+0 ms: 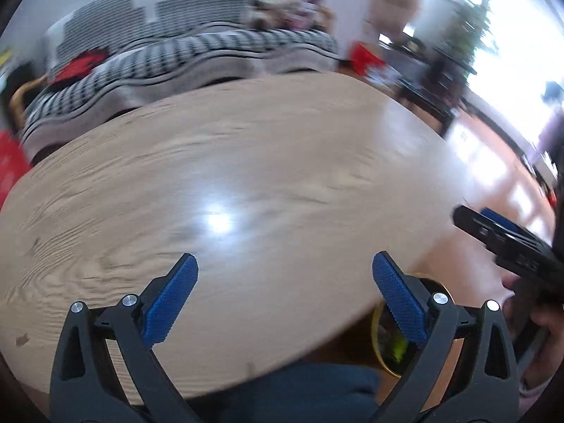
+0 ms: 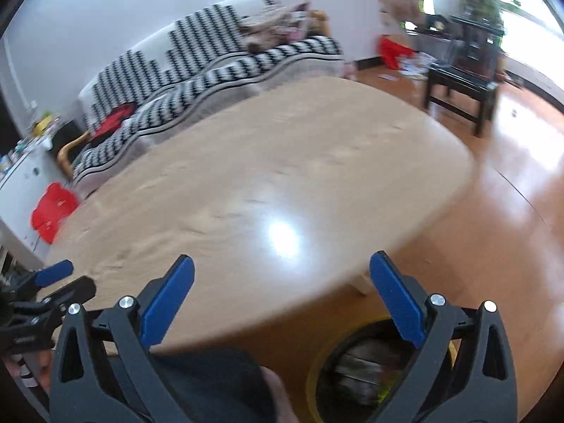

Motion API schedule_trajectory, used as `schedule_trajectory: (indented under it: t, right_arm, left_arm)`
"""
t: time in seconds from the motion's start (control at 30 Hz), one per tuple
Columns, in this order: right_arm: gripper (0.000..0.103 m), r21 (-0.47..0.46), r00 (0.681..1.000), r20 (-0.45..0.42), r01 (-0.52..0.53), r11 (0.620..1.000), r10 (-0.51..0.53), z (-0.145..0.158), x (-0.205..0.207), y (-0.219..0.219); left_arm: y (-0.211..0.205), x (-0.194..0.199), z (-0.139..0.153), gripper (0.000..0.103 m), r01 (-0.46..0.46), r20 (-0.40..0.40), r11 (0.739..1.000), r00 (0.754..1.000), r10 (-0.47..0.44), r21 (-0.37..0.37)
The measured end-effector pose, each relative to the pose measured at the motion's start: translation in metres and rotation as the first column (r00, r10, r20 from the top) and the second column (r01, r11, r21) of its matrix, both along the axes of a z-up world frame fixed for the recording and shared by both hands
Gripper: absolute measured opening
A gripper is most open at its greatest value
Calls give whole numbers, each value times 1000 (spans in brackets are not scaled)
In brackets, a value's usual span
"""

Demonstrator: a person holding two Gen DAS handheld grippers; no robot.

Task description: Collect trash

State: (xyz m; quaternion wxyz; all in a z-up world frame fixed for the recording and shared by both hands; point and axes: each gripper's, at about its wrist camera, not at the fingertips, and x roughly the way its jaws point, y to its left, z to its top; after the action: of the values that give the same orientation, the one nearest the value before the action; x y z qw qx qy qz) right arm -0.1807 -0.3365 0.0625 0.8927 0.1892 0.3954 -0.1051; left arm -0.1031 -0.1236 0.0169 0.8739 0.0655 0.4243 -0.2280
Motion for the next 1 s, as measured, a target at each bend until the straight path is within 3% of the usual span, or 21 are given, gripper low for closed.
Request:
schedule_trajectory:
  t: [0.2,0.33,0.4,0.47,0.53,0.6,0.73,0.9,1.0]
  right_arm:
    - [96,-44,995,29,-89,995,91,18,70,69]
    - [96,-89,986,23,-164,982,167,14,116,119]
    - [96,-99,981,9,-194,976,195,9,131,134]
    - [96,-138,974,-1,-226,964,228,1,148,152]
    - [96,-141,967,0,-253,957,256,-6,158,165]
    - [96,-135,962,13,-268,954,272,-11,166,175]
    - [96,-197,958,13,-280,940,288,-24,182,197]
    - [96,-175,958,17,-281,944,288,-32,169,196]
    - [96,-187,956,37,-279,942,291,-29,165,193]
  left_arm:
    - [55,48,2,96,-125,48,992,991,124,20]
    - [82,74,-9,96,-197,97,980,977,192,42]
    - [103,86,-29,96,-269,66,962,962,266,40]
    - [120,97,-44,96,-313,-17,949,949,314,38]
    - [130,105,-41,96,-323,-39,946,946,322,-9]
    - [135,105,-31,96,-334,6,942,942,334,-43]
    - [138,105,-34,96,-322,11,947,947,322,4]
    - [139,98,-36,96,-305,39,950,952,303,59]
    - [137,100,-35,96,-304,43,951,952,302,51]
